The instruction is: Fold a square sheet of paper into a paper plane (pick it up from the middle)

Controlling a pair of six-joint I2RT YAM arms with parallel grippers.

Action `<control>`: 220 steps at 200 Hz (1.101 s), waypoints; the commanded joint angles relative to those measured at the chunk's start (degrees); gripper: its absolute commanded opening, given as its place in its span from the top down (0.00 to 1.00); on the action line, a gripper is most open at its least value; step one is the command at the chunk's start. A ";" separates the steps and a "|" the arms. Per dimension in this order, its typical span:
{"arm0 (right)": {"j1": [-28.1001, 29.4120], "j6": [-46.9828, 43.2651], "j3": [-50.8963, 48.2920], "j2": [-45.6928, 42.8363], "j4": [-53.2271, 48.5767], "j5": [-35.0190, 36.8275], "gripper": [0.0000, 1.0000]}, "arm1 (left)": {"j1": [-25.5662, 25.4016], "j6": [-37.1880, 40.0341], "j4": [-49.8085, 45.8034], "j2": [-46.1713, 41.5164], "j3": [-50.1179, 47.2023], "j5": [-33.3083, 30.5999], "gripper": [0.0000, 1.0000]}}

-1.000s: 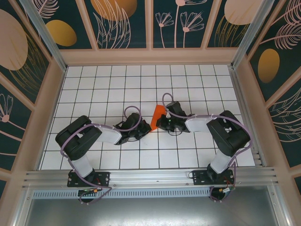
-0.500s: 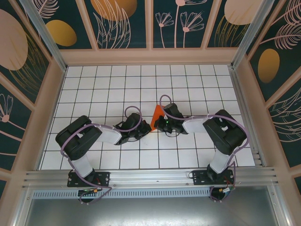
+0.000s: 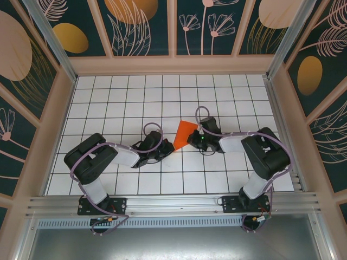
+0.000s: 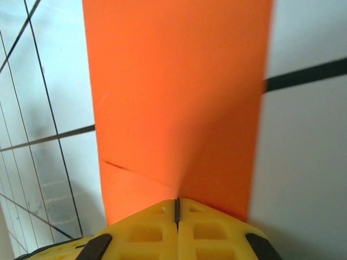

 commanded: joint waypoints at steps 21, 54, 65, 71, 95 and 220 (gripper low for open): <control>-6.51 -3.85 -3.01 -3.58 -6.37 7.09 1.00 | -0.27 3.07 -14.28 1.75 -2.43 0.20 1.00; -6.82 -1.63 -3.95 -11.34 -8.41 9.49 0.97 | -0.26 9.77 -13.90 -1.05 1.72 3.53 1.00; -6.82 -0.71 -4.14 -13.58 -9.19 9.54 0.89 | -0.27 13.63 -16.27 -2.40 4.85 3.42 0.97; -6.80 -0.20 -4.20 -14.55 -9.46 9.22 0.85 | -0.27 15.34 -17.48 -3.95 6.26 2.85 0.94; -6.79 1.30 -4.73 -16.83 -9.26 5.67 0.65 | -0.20 20.87 -19.37 -6.83 10.24 0.41 0.81; -4.63 8.72 -7.35 -9.63 4.32 -8.96 0.52 | -0.27 23.12 -20.12 0.70 18.09 -3.96 0.75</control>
